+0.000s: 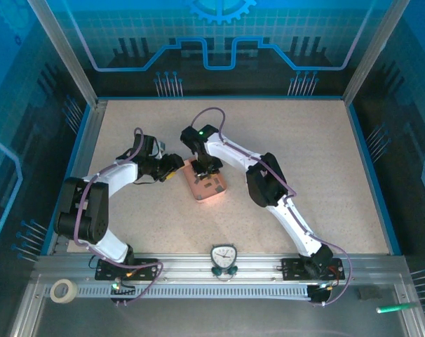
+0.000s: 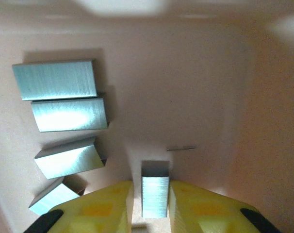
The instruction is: Load the staples into the stapler
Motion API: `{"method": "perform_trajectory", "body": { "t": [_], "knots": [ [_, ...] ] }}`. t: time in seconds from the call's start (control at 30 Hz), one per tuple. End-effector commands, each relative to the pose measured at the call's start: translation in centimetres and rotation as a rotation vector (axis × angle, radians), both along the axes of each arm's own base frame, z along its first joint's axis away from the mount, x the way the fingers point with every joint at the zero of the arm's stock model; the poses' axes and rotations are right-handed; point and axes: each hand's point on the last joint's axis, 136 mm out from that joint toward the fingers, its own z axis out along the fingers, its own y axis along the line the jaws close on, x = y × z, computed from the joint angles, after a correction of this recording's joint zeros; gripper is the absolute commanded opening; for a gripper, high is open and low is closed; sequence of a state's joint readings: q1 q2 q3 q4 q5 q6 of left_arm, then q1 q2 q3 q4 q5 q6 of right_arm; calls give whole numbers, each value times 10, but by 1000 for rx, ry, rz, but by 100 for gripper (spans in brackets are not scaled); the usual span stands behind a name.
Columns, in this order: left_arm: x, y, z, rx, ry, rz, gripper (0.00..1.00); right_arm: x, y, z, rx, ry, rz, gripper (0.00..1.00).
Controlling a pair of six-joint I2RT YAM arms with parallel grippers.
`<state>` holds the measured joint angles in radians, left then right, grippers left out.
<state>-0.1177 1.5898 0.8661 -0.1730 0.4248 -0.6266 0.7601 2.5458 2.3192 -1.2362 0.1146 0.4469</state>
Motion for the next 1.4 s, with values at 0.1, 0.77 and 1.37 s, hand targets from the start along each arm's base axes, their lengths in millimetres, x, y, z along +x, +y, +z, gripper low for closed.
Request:
{"method": "perform_trajectory", "body": {
  "t": [0.1,0.77,1.37],
  "knots": [
    [2,1,9,-13,-24,-10,56,11,4,-3,32,-15,-22,17],
    [-30,-20,34,27,-180,-109,56,-53,-67,109,165,-173,-160,17],
    [-50,-53,31,65,-250,-178,56,-148,-171,7,60,13,-362,17]
  ]
}}
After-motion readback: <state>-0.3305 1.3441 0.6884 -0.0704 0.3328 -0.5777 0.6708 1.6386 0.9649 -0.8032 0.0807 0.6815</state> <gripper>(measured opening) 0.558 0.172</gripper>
